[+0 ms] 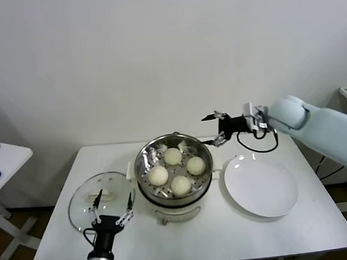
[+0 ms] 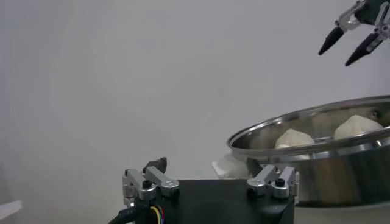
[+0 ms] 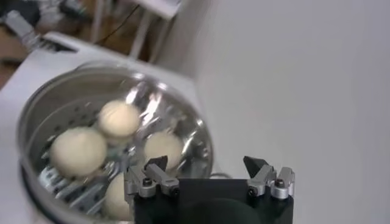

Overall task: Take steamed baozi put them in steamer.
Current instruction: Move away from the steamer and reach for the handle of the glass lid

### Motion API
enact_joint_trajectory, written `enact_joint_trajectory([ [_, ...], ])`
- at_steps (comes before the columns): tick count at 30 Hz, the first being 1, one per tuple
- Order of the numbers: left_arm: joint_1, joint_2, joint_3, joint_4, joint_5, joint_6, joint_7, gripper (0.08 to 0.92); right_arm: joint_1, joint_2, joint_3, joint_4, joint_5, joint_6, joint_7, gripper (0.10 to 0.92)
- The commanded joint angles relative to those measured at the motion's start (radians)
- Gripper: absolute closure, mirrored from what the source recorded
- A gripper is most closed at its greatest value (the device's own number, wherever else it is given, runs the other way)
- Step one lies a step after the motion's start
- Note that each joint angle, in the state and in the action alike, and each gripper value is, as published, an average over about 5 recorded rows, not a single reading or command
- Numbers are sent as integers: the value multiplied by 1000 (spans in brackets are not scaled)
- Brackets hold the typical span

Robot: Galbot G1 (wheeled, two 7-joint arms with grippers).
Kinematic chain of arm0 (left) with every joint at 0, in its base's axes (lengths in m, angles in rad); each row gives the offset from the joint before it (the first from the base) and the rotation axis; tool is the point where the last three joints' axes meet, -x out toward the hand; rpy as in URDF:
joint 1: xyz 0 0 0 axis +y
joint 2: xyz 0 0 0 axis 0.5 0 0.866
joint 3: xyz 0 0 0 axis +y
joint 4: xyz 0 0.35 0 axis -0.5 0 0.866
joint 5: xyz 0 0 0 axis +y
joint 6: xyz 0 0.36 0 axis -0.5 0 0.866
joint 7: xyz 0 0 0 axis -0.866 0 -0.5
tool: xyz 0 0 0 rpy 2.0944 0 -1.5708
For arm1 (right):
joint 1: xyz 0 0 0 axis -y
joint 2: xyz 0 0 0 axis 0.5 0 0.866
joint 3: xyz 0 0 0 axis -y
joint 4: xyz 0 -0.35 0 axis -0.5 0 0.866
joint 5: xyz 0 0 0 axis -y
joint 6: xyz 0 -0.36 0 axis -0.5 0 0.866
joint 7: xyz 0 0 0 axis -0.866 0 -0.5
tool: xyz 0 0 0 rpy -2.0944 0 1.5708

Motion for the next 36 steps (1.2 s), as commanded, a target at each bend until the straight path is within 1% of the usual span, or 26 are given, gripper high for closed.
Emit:
enact_joint_trajectory([
  [1, 16, -19, 17, -47, 67, 5, -16, 177, -974, -30, 1066, 169, -101, 105, 257, 203],
  [4, 26, -26, 26, -77, 118, 26, -18, 177, -1165, 83, 1257, 202, -127, 134, 285, 203],
  [9, 18, -18, 7, -66, 188, 46, -29, 177, -1354, 240, 1422, 235, -174, 183, 286, 203],
  [15, 2, -14, -19, -56, 270, 97, -40, 177, -1476, 391, 1484, 272, -215, 237, 318, 203],
  [20, -18, -2, -57, -47, 449, 151, -17, 177, -1552, 501, 1501, 315, -212, 260, 365, 203],
  [24, -30, 12, -107, -38, 715, 203, 39, 177, -1612, 559, 1519, 339, -199, 274, 367, 203],
  [29, -52, 41, -140, 8, 1058, 242, 96, 177, -1648, 579, 1532, 348, -191, 286, 356, 203],
  [33, -96, 59, -150, 83, 1216, 247, 108, 177, -1651, 572, 1532, 344, -186, 284, 342, 203],
  [36, -144, 70, -150, 163, 1283, 233, 85, 177, -1647, 555, 1527, 331, -181, 280, 328, 203],
])
